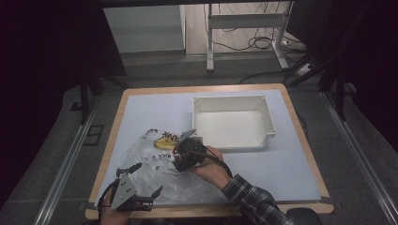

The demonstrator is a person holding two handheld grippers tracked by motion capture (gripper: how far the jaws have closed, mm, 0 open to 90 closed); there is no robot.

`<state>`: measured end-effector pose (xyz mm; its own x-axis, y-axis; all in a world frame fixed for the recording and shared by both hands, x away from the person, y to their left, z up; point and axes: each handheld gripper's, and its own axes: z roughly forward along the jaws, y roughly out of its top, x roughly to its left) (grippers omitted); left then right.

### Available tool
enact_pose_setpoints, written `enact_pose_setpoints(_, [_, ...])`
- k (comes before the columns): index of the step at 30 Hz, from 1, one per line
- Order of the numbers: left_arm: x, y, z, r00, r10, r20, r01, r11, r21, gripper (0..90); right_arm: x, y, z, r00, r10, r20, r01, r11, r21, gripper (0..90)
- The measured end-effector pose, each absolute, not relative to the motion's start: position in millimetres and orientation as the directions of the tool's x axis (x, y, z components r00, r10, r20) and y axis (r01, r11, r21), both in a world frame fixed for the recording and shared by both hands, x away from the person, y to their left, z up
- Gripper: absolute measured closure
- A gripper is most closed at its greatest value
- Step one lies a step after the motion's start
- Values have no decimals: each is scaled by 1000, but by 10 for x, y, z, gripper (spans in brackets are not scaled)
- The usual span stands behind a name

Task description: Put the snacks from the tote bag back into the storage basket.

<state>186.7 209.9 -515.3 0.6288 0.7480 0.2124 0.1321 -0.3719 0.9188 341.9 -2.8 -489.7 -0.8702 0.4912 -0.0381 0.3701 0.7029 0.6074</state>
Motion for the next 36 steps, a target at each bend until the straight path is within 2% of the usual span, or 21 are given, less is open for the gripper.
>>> enact_pose_setpoints(12, [1868, 2094, -5157, 630, 747, 213, 133, -374, 918, 13, 3319, -134, -4738, -886, 459, -67, 323, 714, 622, 257])
enact_pose_setpoints(23, [1868, 2096, -5155, 631, 745, 218, 133, -380, 915, 13, 3278, -288, -4614, -887, 460, -37, 339, 703, 625, 257])
enact_pose_setpoints(36, [1865, 2109, -5145, 629, 751, 200, 129, -354, 926, 10, 3304, -548, -4490, -871, 488, -53, 351, 695, 627, 257])
